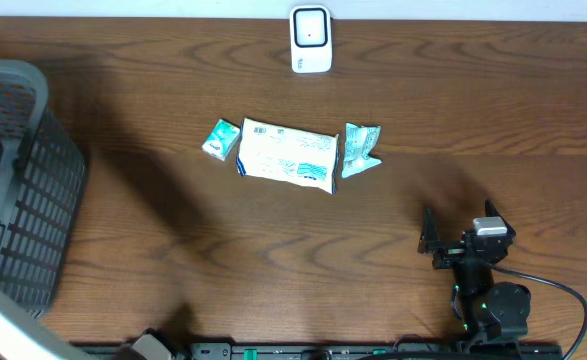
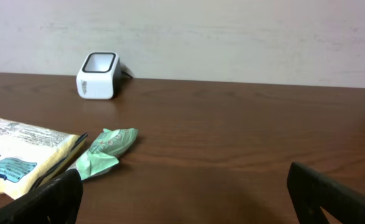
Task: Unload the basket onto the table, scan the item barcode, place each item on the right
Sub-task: 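Grasp the orange tissue pack in the basket with left gripper, then carry the orange tissue pack and place it below the teal pack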
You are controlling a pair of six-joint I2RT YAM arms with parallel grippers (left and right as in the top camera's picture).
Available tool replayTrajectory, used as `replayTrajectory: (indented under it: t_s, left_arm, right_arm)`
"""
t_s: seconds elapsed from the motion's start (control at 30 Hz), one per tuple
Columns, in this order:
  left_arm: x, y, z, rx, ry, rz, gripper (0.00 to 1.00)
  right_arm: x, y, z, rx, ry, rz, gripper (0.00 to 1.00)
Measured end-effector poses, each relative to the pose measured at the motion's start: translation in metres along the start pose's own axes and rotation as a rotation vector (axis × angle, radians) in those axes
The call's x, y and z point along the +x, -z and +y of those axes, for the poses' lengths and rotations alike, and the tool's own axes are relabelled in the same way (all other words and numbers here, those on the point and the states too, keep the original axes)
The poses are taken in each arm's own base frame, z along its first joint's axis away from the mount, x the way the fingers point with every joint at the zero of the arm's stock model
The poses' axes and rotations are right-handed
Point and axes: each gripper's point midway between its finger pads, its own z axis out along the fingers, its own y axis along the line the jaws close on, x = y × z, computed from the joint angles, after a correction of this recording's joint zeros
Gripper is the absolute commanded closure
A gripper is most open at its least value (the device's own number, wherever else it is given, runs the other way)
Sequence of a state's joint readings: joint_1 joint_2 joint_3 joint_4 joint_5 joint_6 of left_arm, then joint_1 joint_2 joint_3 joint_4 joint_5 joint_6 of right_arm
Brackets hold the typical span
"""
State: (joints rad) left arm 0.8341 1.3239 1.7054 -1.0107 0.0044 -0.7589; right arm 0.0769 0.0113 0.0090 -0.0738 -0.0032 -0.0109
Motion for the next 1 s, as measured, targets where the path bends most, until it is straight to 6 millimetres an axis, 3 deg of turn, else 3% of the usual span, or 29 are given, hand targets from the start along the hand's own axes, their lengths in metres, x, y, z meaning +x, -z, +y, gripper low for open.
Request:
replayTrajectory:
  t_s: [0.1,0.2,0.37,0.5,0.6,0.7,0.87,1.0]
  left_arm:
    - [0.002,0.033,-0.044,0.227,-0.104,-0.021,0.92]
    - [0.025,0.067,-0.086,0.447,-0.269,0.008,0.93]
    - [0.106,0.110,-0.131,0.719,-0.581,0.170,0.93]
    - [0.171,0.133,-0.151,0.883,-0.826,0.280,0.93]
    - [0.220,0.144,-0.153,0.958,-0.999,0.369,0.93]
    - [0.262,0.140,-0.143,0.941,-1.132,0.462,0.93]
    - [0.317,0.109,-0.118,0.758,-1.308,0.581,0.93]
    - [0.351,0.071,-0.095,0.529,-1.387,0.641,0.93]
  right_arm:
    - [0.000,0.000,0.000,0.000,0.000,-0.001,0.01]
    - [0.000,0.000,0.000,0.000,0.000,0.000,0.01]
    - [0.000,0.000,0.000,0.000,0.000,-0.001,0.01]
    - [0.000,0.000,0.000,0.000,0.000,-0.001,0.01]
    - [0.000,0.000,0.000,0.000,0.000,-0.001,0.01]
    - [0.000,0.000,0.000,0.000,0.000,-0.001,0.01]
    - [0.000,0.000,0.000,0.000,0.000,-0.001,0.01]
    - [0.000,0.000,0.000,0.000,0.000,-0.001,0.01]
